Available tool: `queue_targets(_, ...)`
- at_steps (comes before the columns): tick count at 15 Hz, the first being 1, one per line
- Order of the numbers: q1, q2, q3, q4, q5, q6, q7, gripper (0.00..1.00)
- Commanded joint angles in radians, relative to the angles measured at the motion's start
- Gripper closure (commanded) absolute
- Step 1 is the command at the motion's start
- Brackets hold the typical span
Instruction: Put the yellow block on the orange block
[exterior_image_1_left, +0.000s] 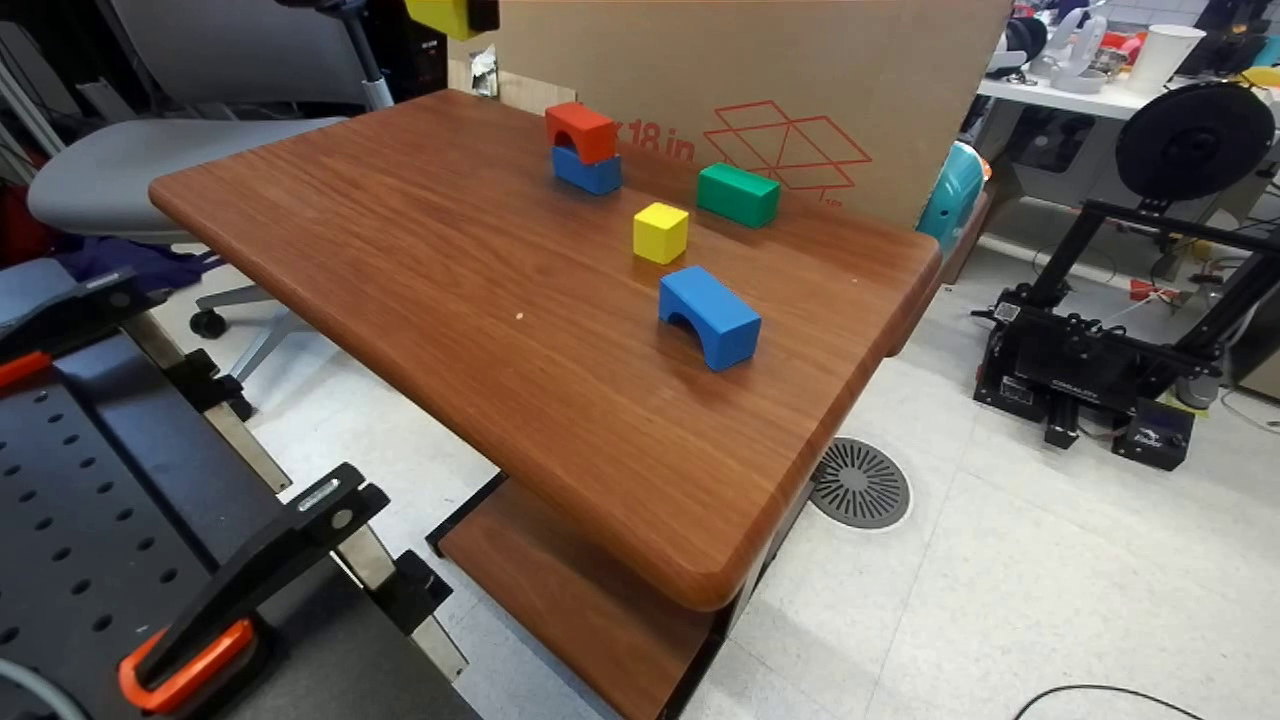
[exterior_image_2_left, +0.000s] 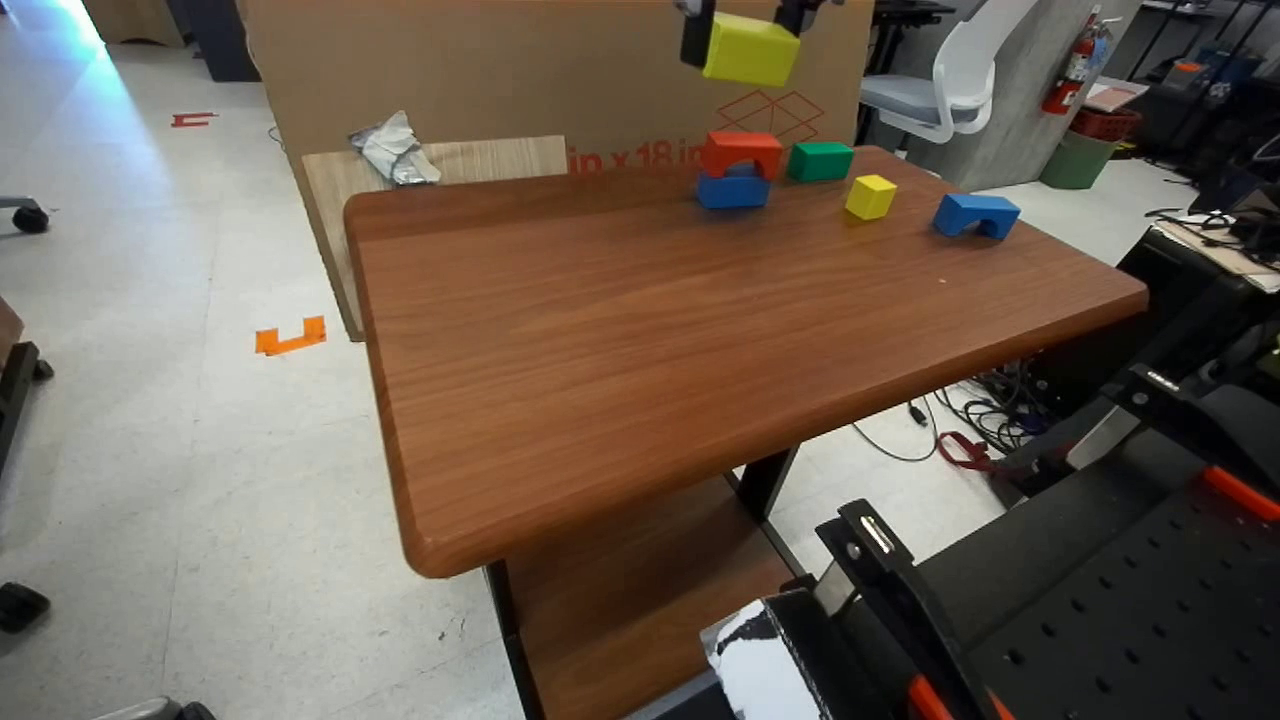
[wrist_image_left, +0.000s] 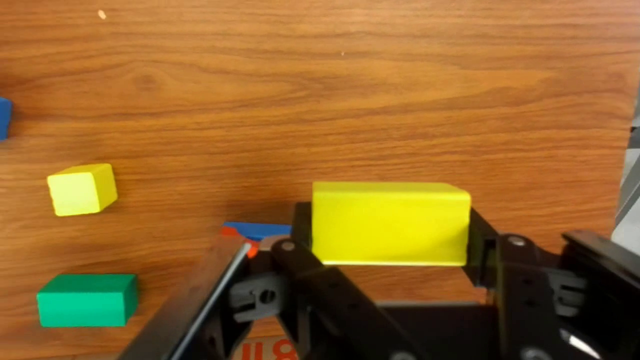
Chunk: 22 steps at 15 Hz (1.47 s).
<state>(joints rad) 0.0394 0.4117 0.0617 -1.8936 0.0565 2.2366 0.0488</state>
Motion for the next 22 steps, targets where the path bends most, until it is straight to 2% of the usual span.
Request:
queue_targets(1,-0.023,-0.008,-0.033,0.015,0.028,-0.034,0.039,0.58)
queue_targets(9,-0.028,0.038,-0.094,0.086,-0.013,-0.084,0.135,0.58)
queue_targets(22,-0.001,0.234,-0.103,0.323,-0.094,-0.153,0.136,0.58)
